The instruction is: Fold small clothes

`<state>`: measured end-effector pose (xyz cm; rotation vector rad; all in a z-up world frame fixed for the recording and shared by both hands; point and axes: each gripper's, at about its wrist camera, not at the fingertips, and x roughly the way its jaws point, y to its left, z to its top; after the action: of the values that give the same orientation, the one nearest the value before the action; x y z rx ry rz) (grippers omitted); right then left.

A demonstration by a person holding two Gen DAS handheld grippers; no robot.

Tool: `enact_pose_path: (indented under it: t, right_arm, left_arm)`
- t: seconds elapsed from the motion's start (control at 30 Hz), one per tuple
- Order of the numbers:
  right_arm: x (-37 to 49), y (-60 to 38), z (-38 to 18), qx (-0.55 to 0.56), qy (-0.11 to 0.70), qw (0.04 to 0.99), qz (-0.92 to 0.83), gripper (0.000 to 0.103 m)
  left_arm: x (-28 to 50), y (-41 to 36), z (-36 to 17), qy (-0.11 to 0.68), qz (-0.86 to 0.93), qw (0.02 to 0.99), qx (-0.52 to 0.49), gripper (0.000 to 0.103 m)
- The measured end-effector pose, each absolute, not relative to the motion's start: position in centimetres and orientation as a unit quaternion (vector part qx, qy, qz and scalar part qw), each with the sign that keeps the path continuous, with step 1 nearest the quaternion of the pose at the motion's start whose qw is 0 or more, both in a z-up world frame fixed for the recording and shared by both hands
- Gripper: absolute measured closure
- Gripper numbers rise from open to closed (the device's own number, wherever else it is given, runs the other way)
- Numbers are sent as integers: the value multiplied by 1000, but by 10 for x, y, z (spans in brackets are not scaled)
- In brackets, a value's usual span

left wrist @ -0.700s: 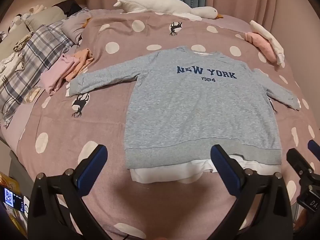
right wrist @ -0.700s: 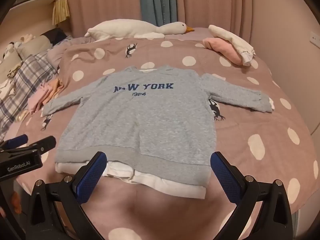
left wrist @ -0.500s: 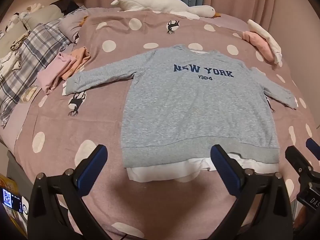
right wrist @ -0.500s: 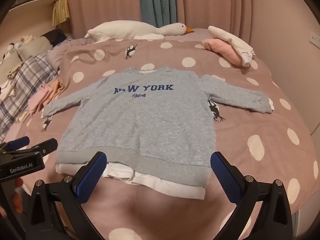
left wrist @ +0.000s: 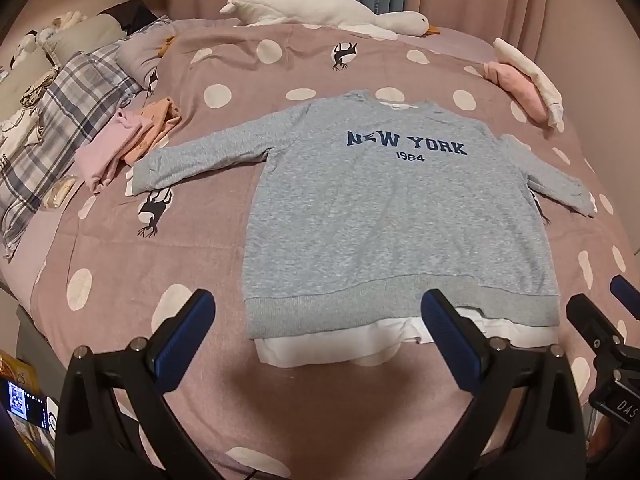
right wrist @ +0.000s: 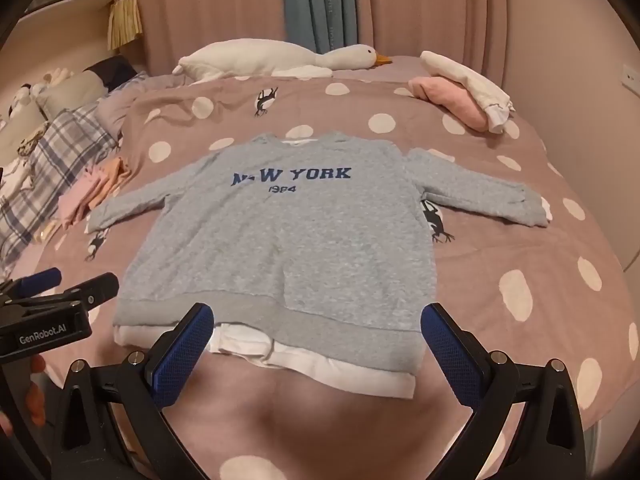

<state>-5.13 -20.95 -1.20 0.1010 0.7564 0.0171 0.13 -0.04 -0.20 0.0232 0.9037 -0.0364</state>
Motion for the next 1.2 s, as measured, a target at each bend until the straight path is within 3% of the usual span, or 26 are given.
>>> enact_pose_path:
  t: [1.2]
  right_arm:
    - [-51,-210,-11,55,372,927,11,1]
  left_arm:
    - [-1,-8,-2,434,-33,900,17,0]
